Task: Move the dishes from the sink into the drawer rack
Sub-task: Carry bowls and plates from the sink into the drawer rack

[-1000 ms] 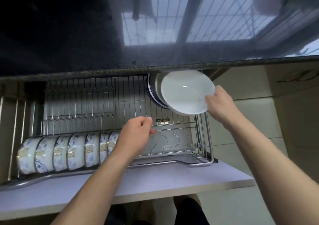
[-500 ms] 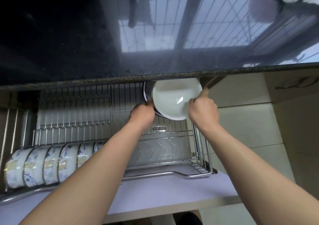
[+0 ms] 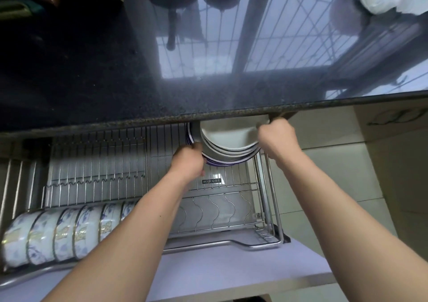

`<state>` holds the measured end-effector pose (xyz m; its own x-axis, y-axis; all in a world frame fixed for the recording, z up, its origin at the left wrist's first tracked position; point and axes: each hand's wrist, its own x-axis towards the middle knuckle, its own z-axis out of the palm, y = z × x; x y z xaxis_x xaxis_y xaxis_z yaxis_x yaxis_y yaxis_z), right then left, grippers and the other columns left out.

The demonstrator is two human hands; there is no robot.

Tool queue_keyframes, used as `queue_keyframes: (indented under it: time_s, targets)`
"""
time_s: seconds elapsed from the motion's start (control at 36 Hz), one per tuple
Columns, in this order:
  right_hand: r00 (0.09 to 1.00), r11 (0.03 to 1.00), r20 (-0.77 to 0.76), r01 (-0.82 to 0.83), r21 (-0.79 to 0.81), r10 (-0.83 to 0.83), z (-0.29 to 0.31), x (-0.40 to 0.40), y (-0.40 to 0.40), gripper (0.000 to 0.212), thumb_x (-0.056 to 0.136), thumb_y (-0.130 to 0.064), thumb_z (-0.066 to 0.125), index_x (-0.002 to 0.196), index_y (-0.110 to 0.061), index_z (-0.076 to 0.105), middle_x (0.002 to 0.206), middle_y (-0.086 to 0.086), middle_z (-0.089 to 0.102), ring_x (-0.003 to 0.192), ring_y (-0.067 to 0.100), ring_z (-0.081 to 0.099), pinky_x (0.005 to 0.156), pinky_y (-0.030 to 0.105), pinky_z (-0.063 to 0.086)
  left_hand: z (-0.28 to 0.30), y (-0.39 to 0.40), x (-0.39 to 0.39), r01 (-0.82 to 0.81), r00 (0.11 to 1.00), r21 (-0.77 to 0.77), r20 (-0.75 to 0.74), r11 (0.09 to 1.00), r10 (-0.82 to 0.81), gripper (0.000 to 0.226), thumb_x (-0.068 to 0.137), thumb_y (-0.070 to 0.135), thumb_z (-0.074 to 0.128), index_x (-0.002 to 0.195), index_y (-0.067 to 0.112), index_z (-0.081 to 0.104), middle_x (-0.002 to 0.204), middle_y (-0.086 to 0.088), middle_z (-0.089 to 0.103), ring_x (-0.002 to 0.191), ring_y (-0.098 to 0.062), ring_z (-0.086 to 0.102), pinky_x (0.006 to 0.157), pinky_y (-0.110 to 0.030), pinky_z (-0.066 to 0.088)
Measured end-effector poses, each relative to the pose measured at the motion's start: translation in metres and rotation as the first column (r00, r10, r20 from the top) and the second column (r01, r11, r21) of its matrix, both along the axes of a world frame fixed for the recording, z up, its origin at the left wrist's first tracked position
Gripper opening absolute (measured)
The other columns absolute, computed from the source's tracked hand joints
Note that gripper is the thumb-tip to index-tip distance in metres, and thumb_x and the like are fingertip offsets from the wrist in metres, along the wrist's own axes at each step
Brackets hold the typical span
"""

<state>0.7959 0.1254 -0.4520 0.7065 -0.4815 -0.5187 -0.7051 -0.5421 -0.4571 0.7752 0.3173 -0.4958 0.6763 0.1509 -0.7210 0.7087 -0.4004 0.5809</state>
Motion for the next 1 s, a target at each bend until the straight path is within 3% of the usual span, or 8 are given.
queue_keyframes:
  time_s: [0.08,0.17,0.33,0.47,0.61,0.69,0.81,1.0]
  targets:
    - [0.999,1.000,0.018,-0.027,0.010,0.026,0.005,-0.009,-0.003,0.047,0.083,-0.047,0.045,0.112,-0.017,0.064,0.109,0.017,0.070,0.096,0.043,0.067,0.087,0.050,0.059,-0.004,0.003,0.002,-0.054,0.998,-0.055,-0.037,0.997,0.052,0.041,0.106,0.028,0.038,0.072,0.010,0.053,0.059,-0.007,0.055,0.033,-0.017,0.051,0.068,-0.036,0.047]
    - [0.998,0.992,0.060,0.017,0.122,-0.025,0.002,-0.030,-0.006,0.042,0.094,-0.056,0.041,0.117,-0.026,0.060,0.105,0.008,0.068,0.092,0.036,0.068,0.069,0.046,0.063,-0.007,0.005,0.001,-0.035,0.997,-0.060,-0.064,0.998,0.031,0.048,0.105,0.034,0.037,0.069,0.009,0.056,0.047,-0.005,0.056,0.053,-0.025,0.058,0.076,-0.039,0.052]
    - [0.912,0.633,-0.126,0.365,0.682,-0.390,-0.016,-0.059,0.009,0.053,0.101,-0.062,0.045,0.139,-0.026,0.055,0.134,-0.005,0.059,0.118,0.019,0.059,0.088,0.049,0.060,-0.012,0.004,0.004,-0.047,0.997,0.039,0.068,0.998,0.044,0.043,0.096,0.037,0.044,0.136,0.022,0.046,0.130,-0.014,0.062,0.115,-0.039,0.062,0.099,-0.048,0.053]
    - [0.860,0.428,-0.124,0.365,0.827,-0.495,-0.024,-0.058,0.036,0.040,0.103,-0.053,0.049,0.132,-0.028,0.061,0.125,-0.012,0.068,0.121,0.017,0.062,0.102,0.047,0.053,-0.038,0.009,0.014,-0.140,0.972,-0.187,0.161,0.972,0.171,0.062,0.075,0.028,0.039,0.134,0.045,0.051,0.117,-0.001,0.071,0.102,-0.035,0.070,0.081,-0.059,0.061]
    - [0.732,0.284,-0.209,0.487,0.826,-0.648,-0.050,-0.075,0.044,0.027,0.106,-0.038,0.049,0.124,-0.022,0.063,0.124,-0.005,0.059,0.113,0.019,0.057,0.102,0.044,0.047,-0.024,0.014,0.009,-0.123,0.969,-0.237,0.183,0.964,0.169,0.045,0.101,0.036,0.045,0.146,0.038,0.048,0.145,0.006,0.058,0.132,-0.023,0.056,0.114,-0.053,0.041]
    - [0.654,0.015,-0.399,0.531,0.847,-0.642,-0.061,-0.075,0.054,0.021,0.093,-0.001,0.045,0.076,-0.012,0.049,0.086,0.010,0.045,0.080,0.029,0.049,0.097,0.051,0.046,-0.027,0.022,-0.010,-0.074,0.982,-0.142,0.161,0.987,0.096,0.049,0.102,0.036,0.044,0.151,0.031,0.043,0.144,0.000,0.057,0.127,-0.028,0.057,0.110,-0.048,0.044]
    - [0.621,-0.120,-0.503,0.552,0.825,-0.602,-0.068,-0.061,0.069,0.027,0.089,0.013,0.030,0.075,-0.003,0.046,0.098,0.017,0.045,0.101,0.044,0.052,0.111,0.058,0.042,-0.023,0.040,-0.070,0.124,0.975,0.182,0.161,0.975,-0.154,0.041,0.104,0.018,0.044,0.143,0.014,0.054,0.143,-0.012,0.058,0.131,-0.032,0.054,0.106,-0.036,0.041]
    - [0.632,-0.056,-0.447,0.538,0.841,-0.633,-0.080,-0.048,0.085,0.056,0.068,0.023,0.021,0.107,0.007,0.058,0.107,0.025,0.057,0.099,0.040,0.057,0.074,0.044,0.061,-0.031,0.063,-0.131,0.550,0.811,0.375,-0.025,0.747,-0.584,0.039,0.097,0.012,0.045,0.131,0.023,0.061,0.130,0.001,0.063,0.120,-0.024,0.056,0.097,-0.033,0.045]
